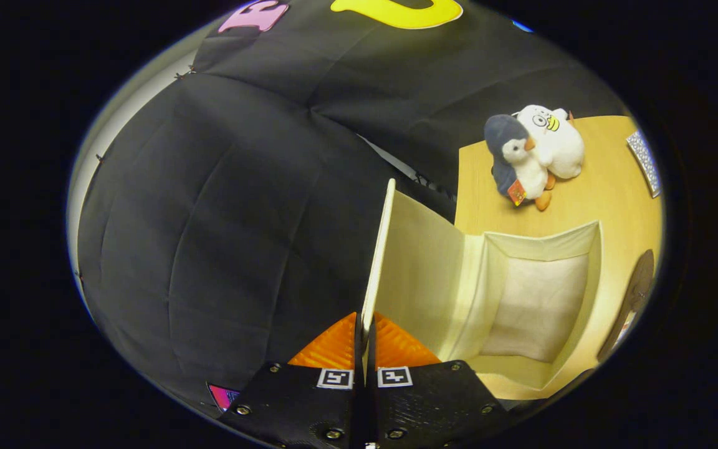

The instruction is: Open the storage box then place both shoes into the box .Put the left shoe in first, then the right shoe, with the right side of both shoes facing outward in a uniform manner.

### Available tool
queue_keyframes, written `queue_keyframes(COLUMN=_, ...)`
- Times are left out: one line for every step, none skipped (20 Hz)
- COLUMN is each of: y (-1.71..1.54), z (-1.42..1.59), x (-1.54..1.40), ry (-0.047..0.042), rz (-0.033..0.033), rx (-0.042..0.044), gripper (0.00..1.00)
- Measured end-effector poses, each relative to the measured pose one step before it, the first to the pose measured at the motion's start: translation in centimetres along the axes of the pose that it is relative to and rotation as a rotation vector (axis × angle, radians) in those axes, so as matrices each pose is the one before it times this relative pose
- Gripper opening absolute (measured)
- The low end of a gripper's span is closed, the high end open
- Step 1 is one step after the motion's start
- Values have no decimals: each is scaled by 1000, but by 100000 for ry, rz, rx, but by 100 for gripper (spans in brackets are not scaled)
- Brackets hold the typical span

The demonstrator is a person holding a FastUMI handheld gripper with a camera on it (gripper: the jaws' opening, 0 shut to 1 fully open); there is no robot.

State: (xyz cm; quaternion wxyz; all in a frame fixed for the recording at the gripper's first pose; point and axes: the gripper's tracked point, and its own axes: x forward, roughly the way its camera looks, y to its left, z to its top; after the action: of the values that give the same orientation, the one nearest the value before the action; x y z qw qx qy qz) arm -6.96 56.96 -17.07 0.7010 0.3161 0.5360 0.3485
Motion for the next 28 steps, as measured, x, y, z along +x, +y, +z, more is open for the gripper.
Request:
queue_keyframes(y=318, z=-278, x=1945, ry=1241, rz=-772, rx=1462, gripper=0)
queue_keyframes(y=215, z=-498, x=2077, ry=1934, rz=-1121, rx=2510, gripper=0)
queue_keyframes(y=18, z=-348, x=1968, ry=2100, rz=-1538, rx=2031, gripper=0)
queue_keyframes(y=-237, z=-244, x=2024, ry=1773, rz=-2068, rx=1791, gripper=0)
queue_keyframes(y=-328, z=-313, x=1803, ry=1163, rz=-2213, rx=918, gripper=0)
queue_keyframes(y=-277, z=-672, x=1728, ry=1095, rz=-3060, rx=-591, gripper=0)
queue_keyframes(y=-608, z=-415, x=1632, ry=1118, rz=-3291, rx=-804, gripper=0)
queue_keyframes(y=-794, z=-548, x=1910, ry=1276, rz=-3159, rx=411, gripper=0)
queue_keyframes(y=-370, z=-617, x=1521, ry=1379, rz=-3191, rx=564, gripper=0)
queue_keyframes(y=-604, z=-265, x=1331, ry=750, rz=-2952, rx=321, gripper=0)
queue_keyframes(y=-911, z=-335, x=1318, ry=334, rz=-2617, rx=1166, gripper=0)
queue_keyframes(y=-958, z=-423, x=1243, ry=514, rz=-2474, rx=897, gripper=0)
queue_keyframes(y=-1023, z=-178, x=1110, ry=256, rz=-2563, rx=608, gripper=0)
queue_keyframes(y=-905, z=-297, x=1039, ry=335, rz=-2510, rx=273, gripper=0)
queue_keyframes(y=-732, z=-205, x=874, ry=268, rz=-1792, rx=-238, gripper=0)
queue_keyframes(y=-307, z=-290, x=723, ry=-101, rz=-1833, rx=-1833, gripper=0)
queue_keyframes(y=-574, z=-63, x=641, ry=-237, rz=-2063, rx=-2608, gripper=1)
queue_keyframes(y=-1040, z=-121, x=703, ry=369, rz=-1647, rx=-1566, gripper=1)
queue_keyframes(y=-245, z=-70, x=315, ry=511, rz=-142, rx=-191, gripper=2)
queue_keyframes(y=-197, z=-119, x=133, ry=722, rz=-186, rx=-371, gripper=3)
queue_keyframes(y=-91, z=62, x=25, ry=1083, rz=435, rx=-1666, gripper=12)
queue_keyframes(y=83, z=20, x=-247, ry=245, rz=1650, rx=-2510, gripper=20)
queue_keyframes(y=271, z=404, x=-815, ry=-727, rz=2279, rx=-2404, gripper=30)
queue_keyframes(y=589, z=283, x=-770, ry=-1106, rz=2572, rx=-2330, gripper=41)
queue_keyframes(y=306, z=445, x=-1173, ry=-1018, rz=2229, rx=-2410, gripper=55)
queue_keyframes(y=20, z=218, x=-1646, ry=-764, rz=2021, rx=-2216, gripper=55)
queue_keyframes(y=111, z=184, x=-1910, ry=-581, rz=2480, rx=-1882, gripper=55)
queue_keyframes(y=-316, z=177, x=-1946, ry=-766, rz=1028, rx=-2397, gripper=55)
